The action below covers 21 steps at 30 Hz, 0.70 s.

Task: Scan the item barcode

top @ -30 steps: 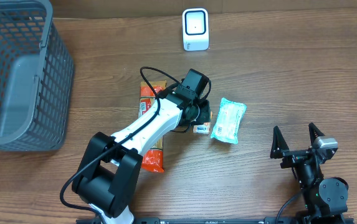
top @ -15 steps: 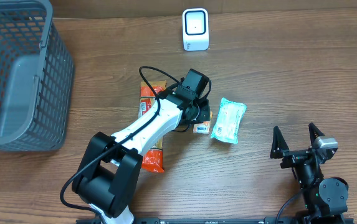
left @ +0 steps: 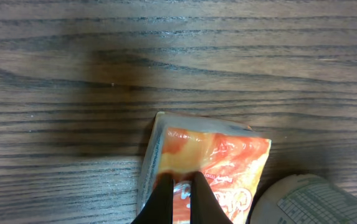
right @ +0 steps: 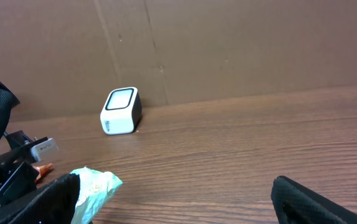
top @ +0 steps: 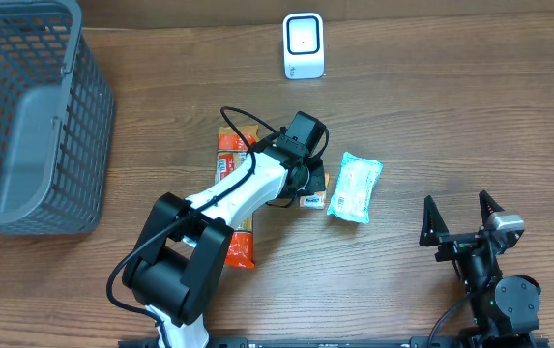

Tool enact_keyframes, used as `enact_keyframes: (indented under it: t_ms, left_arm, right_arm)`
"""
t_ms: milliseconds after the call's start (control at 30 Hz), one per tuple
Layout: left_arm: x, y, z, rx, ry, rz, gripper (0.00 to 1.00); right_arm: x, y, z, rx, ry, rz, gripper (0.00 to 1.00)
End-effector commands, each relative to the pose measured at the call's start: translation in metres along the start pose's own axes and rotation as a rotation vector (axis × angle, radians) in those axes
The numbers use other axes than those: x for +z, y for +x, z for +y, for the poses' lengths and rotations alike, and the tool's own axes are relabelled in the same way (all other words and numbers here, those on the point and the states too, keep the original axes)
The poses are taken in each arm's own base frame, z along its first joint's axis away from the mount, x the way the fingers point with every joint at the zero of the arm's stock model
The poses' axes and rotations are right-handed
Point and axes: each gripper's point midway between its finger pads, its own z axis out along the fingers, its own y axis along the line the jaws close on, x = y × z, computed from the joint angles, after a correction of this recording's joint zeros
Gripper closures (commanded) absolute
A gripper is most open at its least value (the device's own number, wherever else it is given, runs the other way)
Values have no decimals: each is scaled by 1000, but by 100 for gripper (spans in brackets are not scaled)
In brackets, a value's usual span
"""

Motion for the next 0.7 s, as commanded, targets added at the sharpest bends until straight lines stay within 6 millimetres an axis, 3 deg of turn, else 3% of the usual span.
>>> enact_keyframes:
  t_ms: [0, 667]
  left_arm:
    - [4, 4, 9, -19, -26, 18, 96]
    - [-3, 0, 65, -24, -172, 53, 96]
  right_arm:
    - [0, 2, -2, -4, 6, -4, 0]
    - [0, 2, -2, -4, 6, -4, 0]
